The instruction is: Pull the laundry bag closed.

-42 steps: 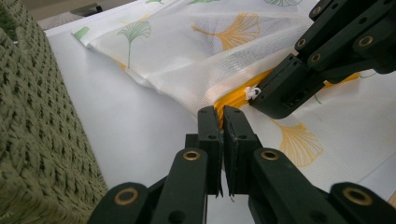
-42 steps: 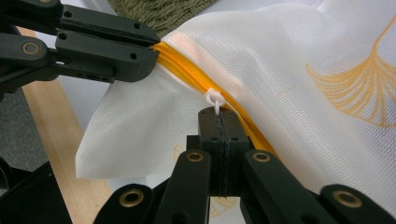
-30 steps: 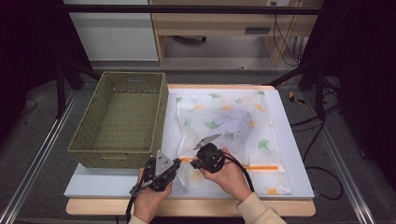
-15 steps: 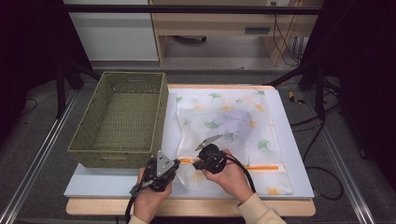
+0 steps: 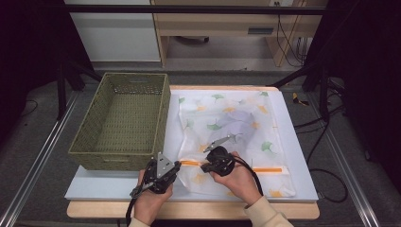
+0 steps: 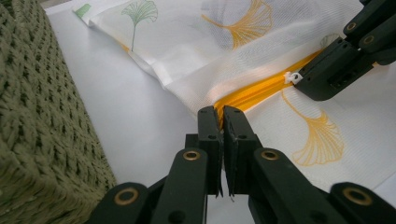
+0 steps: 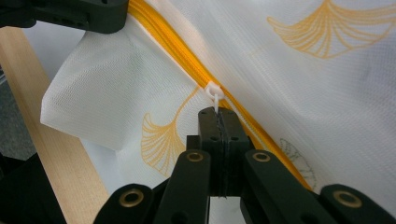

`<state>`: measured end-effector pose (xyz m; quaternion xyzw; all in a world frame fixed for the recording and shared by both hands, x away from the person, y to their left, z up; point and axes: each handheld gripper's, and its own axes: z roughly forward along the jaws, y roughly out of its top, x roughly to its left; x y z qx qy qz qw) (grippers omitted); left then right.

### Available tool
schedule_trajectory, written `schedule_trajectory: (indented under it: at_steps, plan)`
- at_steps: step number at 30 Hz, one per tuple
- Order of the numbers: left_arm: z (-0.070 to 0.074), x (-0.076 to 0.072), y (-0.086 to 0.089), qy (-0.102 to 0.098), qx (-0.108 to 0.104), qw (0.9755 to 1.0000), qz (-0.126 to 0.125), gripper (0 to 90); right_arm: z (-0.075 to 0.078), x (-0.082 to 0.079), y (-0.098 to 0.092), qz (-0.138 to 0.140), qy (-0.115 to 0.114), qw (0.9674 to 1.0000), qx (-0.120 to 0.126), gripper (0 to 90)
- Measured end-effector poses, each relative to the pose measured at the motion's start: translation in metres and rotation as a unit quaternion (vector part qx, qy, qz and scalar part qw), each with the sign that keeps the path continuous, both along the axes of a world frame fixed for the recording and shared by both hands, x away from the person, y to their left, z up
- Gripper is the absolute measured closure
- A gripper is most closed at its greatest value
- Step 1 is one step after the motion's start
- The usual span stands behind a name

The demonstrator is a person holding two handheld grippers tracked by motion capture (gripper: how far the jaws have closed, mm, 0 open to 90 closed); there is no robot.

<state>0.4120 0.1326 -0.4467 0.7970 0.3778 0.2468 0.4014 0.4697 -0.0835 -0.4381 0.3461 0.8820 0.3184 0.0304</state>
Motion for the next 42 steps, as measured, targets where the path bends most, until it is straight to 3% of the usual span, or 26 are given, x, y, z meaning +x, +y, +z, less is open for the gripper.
schedule_trajectory:
  at_steps: [15,32,42]
  plan:
    - [0.0,0.0,-0.001,-0.003,0.002,1.0,-0.001,86.5,0.005,-0.001,-0.009,-0.005,0.004,1.0,0.006,90.0]
    - [0.0,0.0,0.0,-0.004,0.004,1.0,0.0,86.5,0.006,-0.002,-0.015,-0.009,0.008,0.9999,-0.011,90.0]
    - [0.0,0.0,-0.001,-0.006,0.002,1.0,-0.001,86.5,0.007,-0.002,-0.021,-0.012,0.013,0.9998,-0.005,90.0]
